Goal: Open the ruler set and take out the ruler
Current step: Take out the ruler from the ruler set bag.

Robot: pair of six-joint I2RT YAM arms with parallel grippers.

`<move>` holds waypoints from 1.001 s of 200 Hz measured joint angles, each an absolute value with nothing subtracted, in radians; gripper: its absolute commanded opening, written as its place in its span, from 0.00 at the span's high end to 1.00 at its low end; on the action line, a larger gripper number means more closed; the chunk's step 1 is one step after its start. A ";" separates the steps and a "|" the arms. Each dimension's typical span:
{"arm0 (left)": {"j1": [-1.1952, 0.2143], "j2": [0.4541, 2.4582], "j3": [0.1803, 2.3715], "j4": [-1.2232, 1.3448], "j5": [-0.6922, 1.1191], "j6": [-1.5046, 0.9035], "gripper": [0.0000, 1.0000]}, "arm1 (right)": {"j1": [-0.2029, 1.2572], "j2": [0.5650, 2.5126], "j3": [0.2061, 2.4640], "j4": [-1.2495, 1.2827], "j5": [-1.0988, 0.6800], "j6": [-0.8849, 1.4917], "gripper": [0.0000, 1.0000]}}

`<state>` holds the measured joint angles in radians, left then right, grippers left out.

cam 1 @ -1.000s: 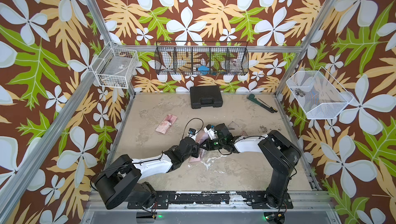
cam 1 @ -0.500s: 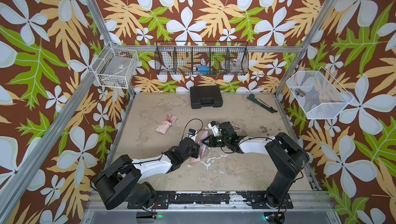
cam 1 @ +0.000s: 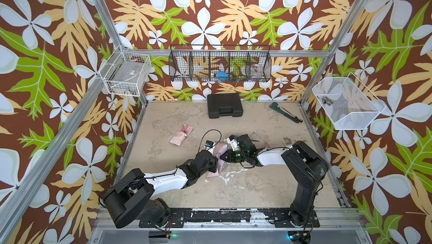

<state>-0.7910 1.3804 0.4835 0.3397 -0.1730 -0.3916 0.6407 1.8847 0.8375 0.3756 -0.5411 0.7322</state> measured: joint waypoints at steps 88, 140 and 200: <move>-0.791 1.384 0.476 0.353 -0.166 -0.391 1.00 | 0.645 1.925 0.809 0.573 -0.665 0.834 0.85; -0.791 1.373 0.471 0.363 -0.174 -0.391 1.00 | 0.636 1.909 0.793 0.625 -0.683 0.883 0.94; -0.791 1.377 0.472 0.362 -0.205 -0.391 1.00 | 0.602 1.785 0.758 0.504 -0.629 0.835 0.98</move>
<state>-0.7910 1.3766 0.4721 0.3622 -0.2050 -0.3912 0.6018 1.7855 0.7582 0.5037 -0.6292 0.8352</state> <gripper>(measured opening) 0.051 0.049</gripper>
